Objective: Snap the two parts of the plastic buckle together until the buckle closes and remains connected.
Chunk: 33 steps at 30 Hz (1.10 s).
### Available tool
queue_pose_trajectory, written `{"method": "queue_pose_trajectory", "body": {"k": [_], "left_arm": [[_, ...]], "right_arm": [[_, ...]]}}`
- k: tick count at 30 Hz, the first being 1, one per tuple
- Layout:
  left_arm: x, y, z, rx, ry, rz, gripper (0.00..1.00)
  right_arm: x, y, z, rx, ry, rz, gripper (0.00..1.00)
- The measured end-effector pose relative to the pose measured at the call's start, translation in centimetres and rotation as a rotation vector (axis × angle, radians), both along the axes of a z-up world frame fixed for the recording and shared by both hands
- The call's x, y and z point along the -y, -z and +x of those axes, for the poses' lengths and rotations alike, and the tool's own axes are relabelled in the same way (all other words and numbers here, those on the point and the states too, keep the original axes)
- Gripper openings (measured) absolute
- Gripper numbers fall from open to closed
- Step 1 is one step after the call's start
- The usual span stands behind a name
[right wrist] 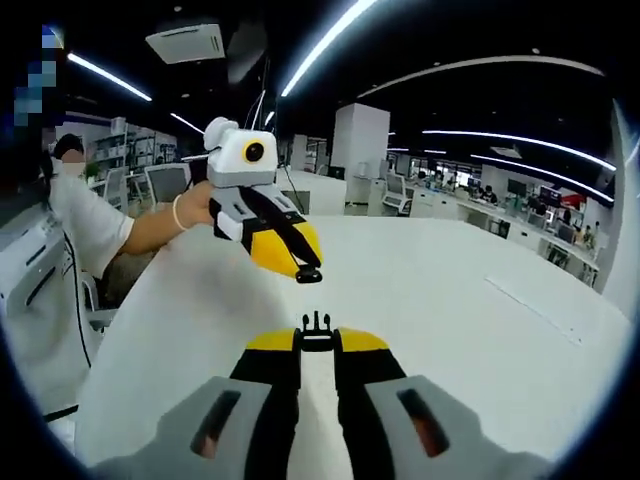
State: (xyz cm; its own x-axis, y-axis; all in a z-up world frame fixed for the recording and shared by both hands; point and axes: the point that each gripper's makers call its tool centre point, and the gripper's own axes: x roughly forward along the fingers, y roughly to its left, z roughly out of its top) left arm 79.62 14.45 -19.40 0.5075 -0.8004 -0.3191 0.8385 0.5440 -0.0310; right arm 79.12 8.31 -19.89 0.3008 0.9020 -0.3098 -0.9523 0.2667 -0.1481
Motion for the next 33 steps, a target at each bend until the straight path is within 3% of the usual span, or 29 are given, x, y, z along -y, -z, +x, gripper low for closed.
{"method": "queue_pose_trajectory", "body": {"k": [6,11,18,33], "left_arm": [[-0.1,-0.4,-0.2,0.019,-0.002,0.022,0.12],[-0.6,-1.3,-0.1,0.054,-0.028,0.038,0.12],[-0.3,-2.8,-1.0,0.100,-0.022,0.043,0.12],[0.9,-2.3,-1.9,0.124,0.020,0.083,0.12]], "right_arm": [[-0.6,-1.2,-0.3,0.026,-0.016,0.008,0.13],[-0.6,-2.7,-0.4,0.098,-0.027,0.006,0.13],[-0.5,-3.6,-0.9,0.125,-0.045,-0.004,0.13],[-0.7,-3.4,-1.8,0.099,-0.070,0.010,0.13]]}}
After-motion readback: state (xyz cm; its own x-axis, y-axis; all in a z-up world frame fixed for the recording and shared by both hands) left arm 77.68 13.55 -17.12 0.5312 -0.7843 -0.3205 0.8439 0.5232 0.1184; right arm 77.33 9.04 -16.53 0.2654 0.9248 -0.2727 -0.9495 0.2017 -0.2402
